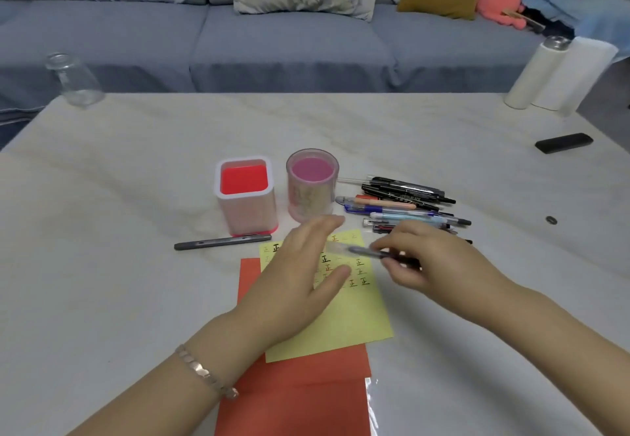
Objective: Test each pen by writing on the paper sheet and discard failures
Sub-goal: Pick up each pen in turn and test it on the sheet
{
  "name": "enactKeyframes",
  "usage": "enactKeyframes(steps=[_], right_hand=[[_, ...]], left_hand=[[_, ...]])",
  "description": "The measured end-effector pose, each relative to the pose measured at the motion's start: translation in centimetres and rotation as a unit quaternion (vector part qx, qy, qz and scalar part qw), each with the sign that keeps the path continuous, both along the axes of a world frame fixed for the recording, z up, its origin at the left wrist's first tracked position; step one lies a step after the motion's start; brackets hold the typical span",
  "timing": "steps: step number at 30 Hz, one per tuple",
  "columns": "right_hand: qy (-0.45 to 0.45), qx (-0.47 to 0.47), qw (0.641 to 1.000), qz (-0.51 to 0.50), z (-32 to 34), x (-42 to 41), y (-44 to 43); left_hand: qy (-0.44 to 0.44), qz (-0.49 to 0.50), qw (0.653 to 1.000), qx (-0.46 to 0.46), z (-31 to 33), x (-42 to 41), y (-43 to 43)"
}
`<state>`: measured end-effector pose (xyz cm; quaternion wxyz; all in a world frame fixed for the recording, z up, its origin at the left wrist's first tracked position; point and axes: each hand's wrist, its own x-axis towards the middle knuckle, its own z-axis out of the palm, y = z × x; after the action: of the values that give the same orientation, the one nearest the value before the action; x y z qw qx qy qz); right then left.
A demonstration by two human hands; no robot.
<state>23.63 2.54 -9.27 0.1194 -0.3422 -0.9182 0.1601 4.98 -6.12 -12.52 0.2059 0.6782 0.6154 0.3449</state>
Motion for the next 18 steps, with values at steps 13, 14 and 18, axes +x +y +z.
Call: enactKeyframes(steps=[13, 14, 18], right_hand=[[0.336, -0.442, 0.825, -0.11, 0.9, -5.3, -4.9], [0.328, -0.415, 0.839, -0.127, 0.2, -6.0, -5.3], [0.329, -0.315, 0.866, -0.208, -1.6, -7.6, -6.3]], left_hand=[[-0.115, 0.032, 0.993, 0.018, 0.3, 0.3, -3.0], [-0.101, 0.015, 0.995, 0.013, 0.1, 0.5, -3.1], [-0.015, 0.018, 1.0, -0.018, -0.2, 0.9, -3.9]])
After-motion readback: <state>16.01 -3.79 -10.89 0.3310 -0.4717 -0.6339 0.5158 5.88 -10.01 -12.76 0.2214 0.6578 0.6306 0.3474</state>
